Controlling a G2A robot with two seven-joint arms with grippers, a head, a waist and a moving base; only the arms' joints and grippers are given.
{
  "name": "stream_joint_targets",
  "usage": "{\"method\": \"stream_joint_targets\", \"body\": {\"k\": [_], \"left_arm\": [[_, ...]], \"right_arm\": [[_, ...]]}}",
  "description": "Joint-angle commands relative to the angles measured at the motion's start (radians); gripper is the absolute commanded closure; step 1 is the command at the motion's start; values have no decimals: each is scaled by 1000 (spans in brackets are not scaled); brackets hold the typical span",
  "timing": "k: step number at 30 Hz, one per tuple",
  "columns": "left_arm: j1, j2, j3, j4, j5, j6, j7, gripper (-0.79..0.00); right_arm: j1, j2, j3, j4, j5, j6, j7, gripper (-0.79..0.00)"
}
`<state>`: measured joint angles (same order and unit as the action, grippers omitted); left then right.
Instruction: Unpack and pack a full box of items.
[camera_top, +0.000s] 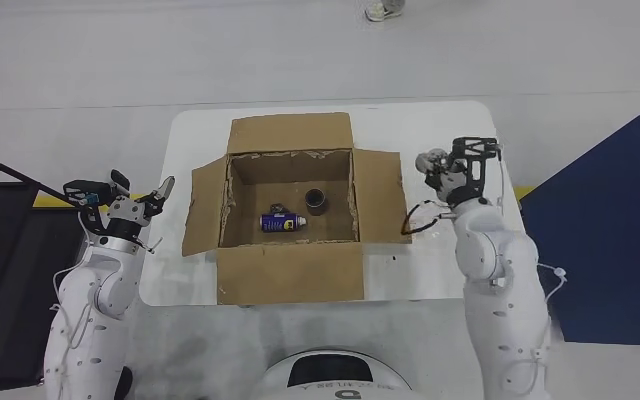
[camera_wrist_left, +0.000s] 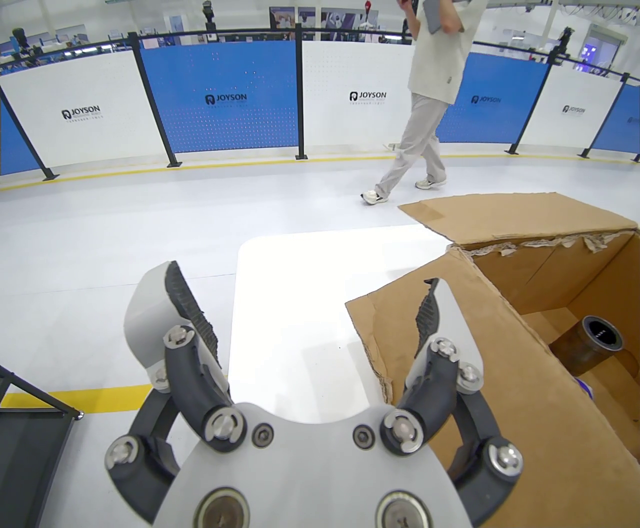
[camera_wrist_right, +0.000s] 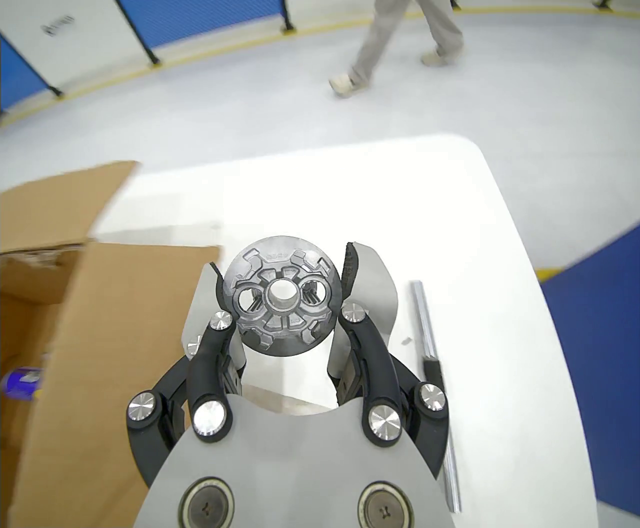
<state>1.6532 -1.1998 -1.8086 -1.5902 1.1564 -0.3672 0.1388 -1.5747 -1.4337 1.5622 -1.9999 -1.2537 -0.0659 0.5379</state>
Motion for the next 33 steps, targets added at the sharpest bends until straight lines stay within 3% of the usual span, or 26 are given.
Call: {"method": "stream_joint_targets", "body": {"k": [1,6,11,18,19,22,23,24,25,33], "left_arm": [[0,0,0,0,0,0,0,-785],[0,0,0,0,0,0,0,-785],[0,0,0,0,0,0,0,-785],[0,0,0,0,0,0,0,-785],[0,0,0,0,0,0,0,-785],[0,0,0,0,0,0,0,-785],[0,0,0,0,0,0,0,-785],[0,0,0,0,0,0,0,-785],[0,0,0,0,0,0,0,-785],[0,0,0,0,0,0,0,-785]], "right_arm": [[-40,4,-28,-47,45,-132,-34,0],[-30,13,-174,-66,-12,-314,63,0],[28,9,-343,-3,-137,-318,111,0],[100,0,-483,101,-254,-257,169,0],[106,-1,-493,111,-256,-251,183,-55],[128,-3,-510,133,-248,-234,213,-336],[133,-4,-514,140,-244,-229,218,-379],[137,-4,-517,144,-240,-226,220,-683],[140,-4,-520,147,-238,-224,221,-785],[109,8,-456,79,-186,-209,179,-785]]}}
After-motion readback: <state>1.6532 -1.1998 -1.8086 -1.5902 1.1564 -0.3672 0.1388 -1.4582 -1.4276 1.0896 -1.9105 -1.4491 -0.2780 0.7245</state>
